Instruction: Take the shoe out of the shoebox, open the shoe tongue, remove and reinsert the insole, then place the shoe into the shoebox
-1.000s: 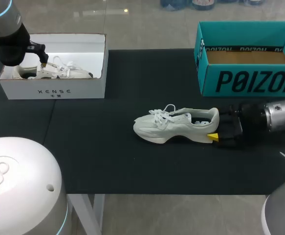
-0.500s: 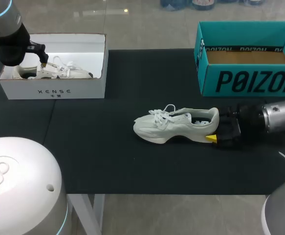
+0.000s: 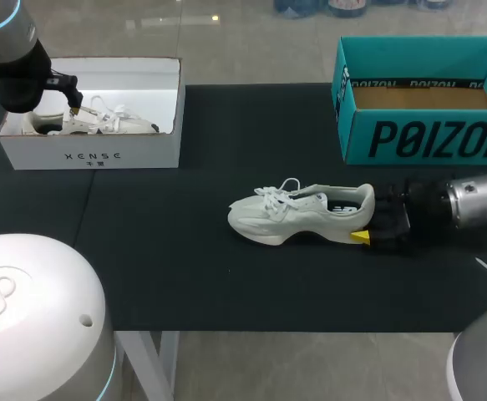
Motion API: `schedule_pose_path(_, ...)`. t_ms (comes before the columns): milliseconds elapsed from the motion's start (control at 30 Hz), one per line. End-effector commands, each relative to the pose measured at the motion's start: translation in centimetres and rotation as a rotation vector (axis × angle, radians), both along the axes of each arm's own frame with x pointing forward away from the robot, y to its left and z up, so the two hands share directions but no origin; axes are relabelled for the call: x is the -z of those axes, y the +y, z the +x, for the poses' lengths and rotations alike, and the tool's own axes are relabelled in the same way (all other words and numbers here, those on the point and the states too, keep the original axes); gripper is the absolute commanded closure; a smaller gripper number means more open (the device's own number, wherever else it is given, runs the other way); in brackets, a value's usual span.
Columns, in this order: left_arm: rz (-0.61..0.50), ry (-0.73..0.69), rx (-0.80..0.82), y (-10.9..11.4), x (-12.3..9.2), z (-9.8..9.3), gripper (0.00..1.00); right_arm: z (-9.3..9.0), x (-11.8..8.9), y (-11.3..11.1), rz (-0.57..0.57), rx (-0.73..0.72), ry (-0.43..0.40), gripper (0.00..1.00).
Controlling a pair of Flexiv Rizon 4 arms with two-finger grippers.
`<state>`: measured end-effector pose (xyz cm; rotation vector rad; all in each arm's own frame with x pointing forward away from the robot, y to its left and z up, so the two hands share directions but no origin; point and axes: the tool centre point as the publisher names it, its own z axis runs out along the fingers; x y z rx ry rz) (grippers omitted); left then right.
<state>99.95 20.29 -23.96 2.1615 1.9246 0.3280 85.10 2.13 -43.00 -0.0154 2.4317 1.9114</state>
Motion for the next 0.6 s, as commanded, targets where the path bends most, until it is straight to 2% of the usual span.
schedule_pose_path(33,0.003,-0.001,-0.001,-0.03,-0.04,-0.08,0.00,-0.08,0.58,0.24,0.009,0.000,0.005,1.00)
schedule_pose_path(600,0.003,-0.001,-0.001,-0.03,-0.04,-0.08,0.00,-0.08,0.58,0.24,0.009,0.000,0.005,1.00)
